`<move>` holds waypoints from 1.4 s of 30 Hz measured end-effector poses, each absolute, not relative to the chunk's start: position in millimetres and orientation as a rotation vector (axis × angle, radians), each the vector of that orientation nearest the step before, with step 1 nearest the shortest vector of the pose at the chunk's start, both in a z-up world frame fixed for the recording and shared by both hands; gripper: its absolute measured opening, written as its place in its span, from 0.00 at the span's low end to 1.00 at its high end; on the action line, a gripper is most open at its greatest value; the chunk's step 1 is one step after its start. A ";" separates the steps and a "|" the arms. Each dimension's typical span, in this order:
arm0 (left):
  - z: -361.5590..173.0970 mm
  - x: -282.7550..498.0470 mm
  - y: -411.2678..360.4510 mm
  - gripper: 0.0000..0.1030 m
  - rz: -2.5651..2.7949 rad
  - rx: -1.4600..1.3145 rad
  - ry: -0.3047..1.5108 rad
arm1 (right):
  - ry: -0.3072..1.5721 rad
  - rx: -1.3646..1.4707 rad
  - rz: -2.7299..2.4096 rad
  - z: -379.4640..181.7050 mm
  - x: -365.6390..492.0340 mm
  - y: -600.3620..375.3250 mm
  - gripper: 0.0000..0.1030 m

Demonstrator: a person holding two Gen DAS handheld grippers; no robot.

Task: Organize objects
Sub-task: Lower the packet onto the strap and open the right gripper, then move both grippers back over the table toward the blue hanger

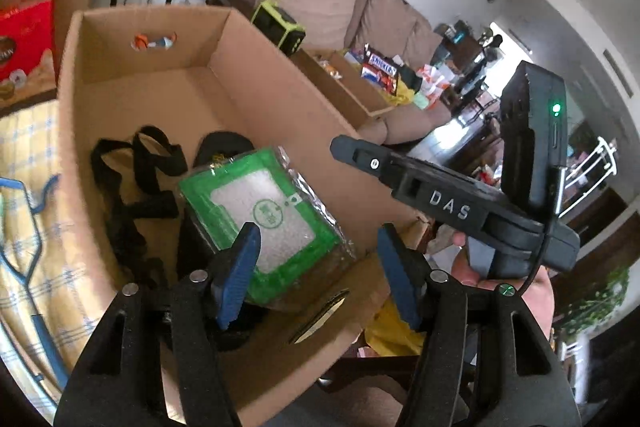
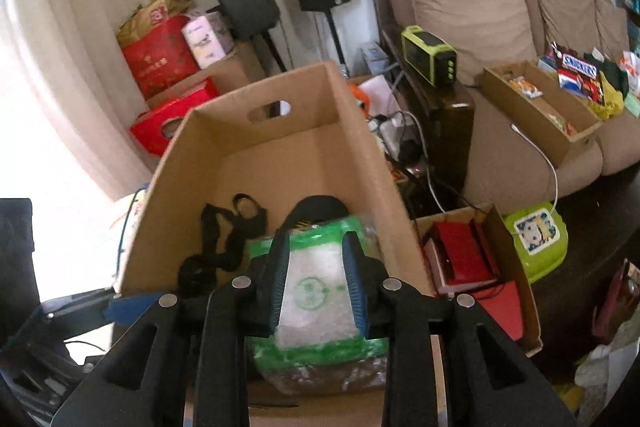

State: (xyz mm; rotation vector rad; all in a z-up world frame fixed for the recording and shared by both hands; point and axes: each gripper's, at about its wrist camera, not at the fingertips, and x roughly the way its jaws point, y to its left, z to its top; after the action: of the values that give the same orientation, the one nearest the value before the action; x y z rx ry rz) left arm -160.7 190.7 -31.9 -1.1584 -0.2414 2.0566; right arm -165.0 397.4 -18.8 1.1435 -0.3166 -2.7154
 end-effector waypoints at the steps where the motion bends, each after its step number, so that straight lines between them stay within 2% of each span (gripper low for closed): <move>1: -26.9 -156.3 185.0 0.62 2.072 -1.140 -0.243 | -0.304 1.138 -2.711 -16.2 -164.2 392.1 0.30; 5: -7.3 -159.9 165.1 0.74 2.135 -1.106 -0.250 | -0.252 1.116 -2.697 -8.6 -159.6 373.2 0.34; 8: -0.7 -162.2 147.7 0.84 2.197 -1.091 -0.262 | -0.214 1.102 -2.691 -5.0 -155.9 359.3 0.45; 14: 3.1 -164.1 112.7 0.86 2.302 -1.111 -0.263 | -0.169 1.083 -2.669 0.1 -151.5 337.0 0.68; 15: 2.5 -164.1 106.7 0.90 2.315 -1.117 -0.263 | -0.165 1.077 -2.663 1.2 -150.5 332.8 0.71; 18: -1.0 -162.1 90.2 0.94 2.358 -1.126 -0.274 | -0.145 1.068 -2.646 4.4 -148.7 321.4 0.76; 30: -14.5 -146.2 16.4 0.94 2.491 -1.179 -0.281 | -0.032 1.040 -2.555 6.5 -137.0 262.3 0.78; 42: -51.6 -143.4 -61.7 0.94 2.597 -1.273 -0.470 | 0.029 0.996 -2.446 7.0 -118.4 199.6 0.78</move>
State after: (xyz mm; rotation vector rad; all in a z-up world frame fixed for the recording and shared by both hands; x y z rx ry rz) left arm -143.4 -61.7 -51.6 -1.2725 -0.4703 2.5970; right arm -118.4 199.6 7.0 0.9964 0.0286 -2.4459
